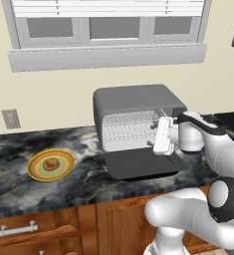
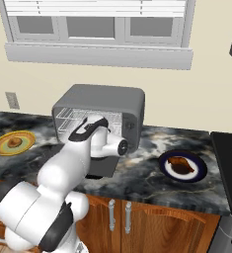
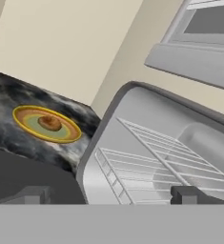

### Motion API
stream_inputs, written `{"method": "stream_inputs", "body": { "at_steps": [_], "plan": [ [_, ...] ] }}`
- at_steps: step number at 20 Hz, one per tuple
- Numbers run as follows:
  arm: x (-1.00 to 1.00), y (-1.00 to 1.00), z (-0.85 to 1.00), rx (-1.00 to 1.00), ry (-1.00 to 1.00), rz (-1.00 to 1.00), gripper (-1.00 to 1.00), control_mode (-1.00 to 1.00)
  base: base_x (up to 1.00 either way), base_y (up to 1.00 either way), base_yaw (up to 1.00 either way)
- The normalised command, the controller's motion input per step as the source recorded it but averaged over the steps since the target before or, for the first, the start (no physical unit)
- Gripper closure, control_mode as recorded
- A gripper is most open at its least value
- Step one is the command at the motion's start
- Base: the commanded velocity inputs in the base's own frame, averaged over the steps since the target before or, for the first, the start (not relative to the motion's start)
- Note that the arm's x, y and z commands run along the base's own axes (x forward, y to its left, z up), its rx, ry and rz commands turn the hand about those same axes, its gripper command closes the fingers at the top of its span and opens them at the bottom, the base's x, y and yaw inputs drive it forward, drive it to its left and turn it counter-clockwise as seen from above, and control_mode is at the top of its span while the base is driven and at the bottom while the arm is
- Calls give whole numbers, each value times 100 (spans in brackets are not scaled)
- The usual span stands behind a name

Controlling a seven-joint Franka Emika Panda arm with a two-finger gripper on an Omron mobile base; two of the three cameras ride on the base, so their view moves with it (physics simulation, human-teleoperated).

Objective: Open the toaster oven door. Place the bread on the top rack in the toaster oven and place the chicken drumstick on the bottom rack.

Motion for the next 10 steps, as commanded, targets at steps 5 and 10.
{"method": "stream_inputs", "body": {
  "at_steps": [5, 10],
  "plan": [
    [14, 0, -11, 0, 11, -5, -100, -100, 0, 0, 0],
    [13, 0, -18, 0, 13, -4, -100, -100, 0, 0, 0]
  ]
}}
